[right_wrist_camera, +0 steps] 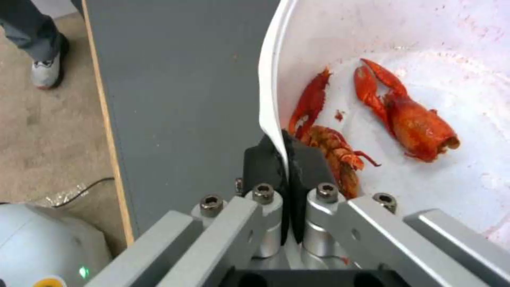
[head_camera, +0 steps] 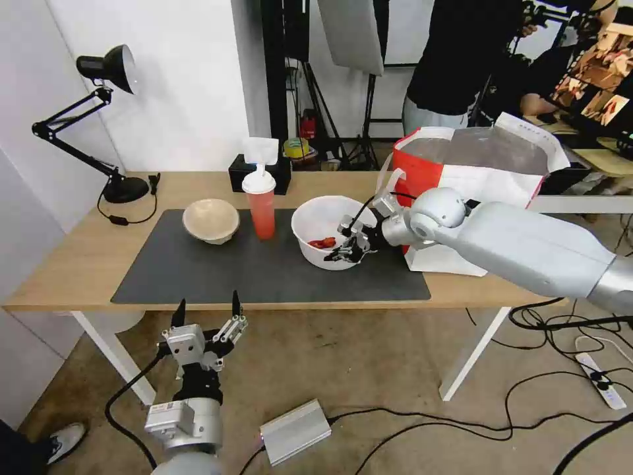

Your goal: Pick up the trash from the table and place it into the takeout bag.

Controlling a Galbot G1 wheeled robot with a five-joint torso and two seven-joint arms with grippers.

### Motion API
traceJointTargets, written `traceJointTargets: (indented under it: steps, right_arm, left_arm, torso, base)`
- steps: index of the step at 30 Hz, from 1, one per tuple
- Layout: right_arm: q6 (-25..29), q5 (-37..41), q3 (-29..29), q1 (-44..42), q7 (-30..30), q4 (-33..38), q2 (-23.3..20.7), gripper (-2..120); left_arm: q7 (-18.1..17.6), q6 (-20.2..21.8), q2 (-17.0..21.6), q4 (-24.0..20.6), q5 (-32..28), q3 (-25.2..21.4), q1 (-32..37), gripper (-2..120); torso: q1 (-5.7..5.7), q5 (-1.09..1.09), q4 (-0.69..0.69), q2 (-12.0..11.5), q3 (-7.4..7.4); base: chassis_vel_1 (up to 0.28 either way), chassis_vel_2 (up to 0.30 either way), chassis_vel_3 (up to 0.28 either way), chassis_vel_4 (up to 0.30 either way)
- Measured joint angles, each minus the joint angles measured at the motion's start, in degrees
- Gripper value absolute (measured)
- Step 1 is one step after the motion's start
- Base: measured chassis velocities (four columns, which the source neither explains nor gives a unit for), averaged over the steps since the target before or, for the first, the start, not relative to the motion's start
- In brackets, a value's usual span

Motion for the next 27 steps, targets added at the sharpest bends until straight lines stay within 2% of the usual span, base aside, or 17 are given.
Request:
traceJointTargets:
  steps: [7, 27]
  right_arm:
    - [1.5, 3.5, 1.2, 0.0, 1.0, -0.1, -0.4, 0]
    - [2.5, 5.4, 4.7, 1.6, 0.9, 0.8, -1.7, 0]
  left_arm:
    - [0.0, 0.0, 0.3, 0.4, 0.0, 0.0, 0.0, 97]
    - [0.0, 0.0, 0.2, 0.3, 0.3, 0.4, 0.8, 97]
  torso:
    - [0.0, 0.01, 0.02, 0.0, 0.01]
    - [0.0, 0.0, 0.01, 0.0, 0.0]
  base:
    - [0.0, 0.0, 0.0, 0.0]
    - [0.0, 0.0, 0.0, 0.0]
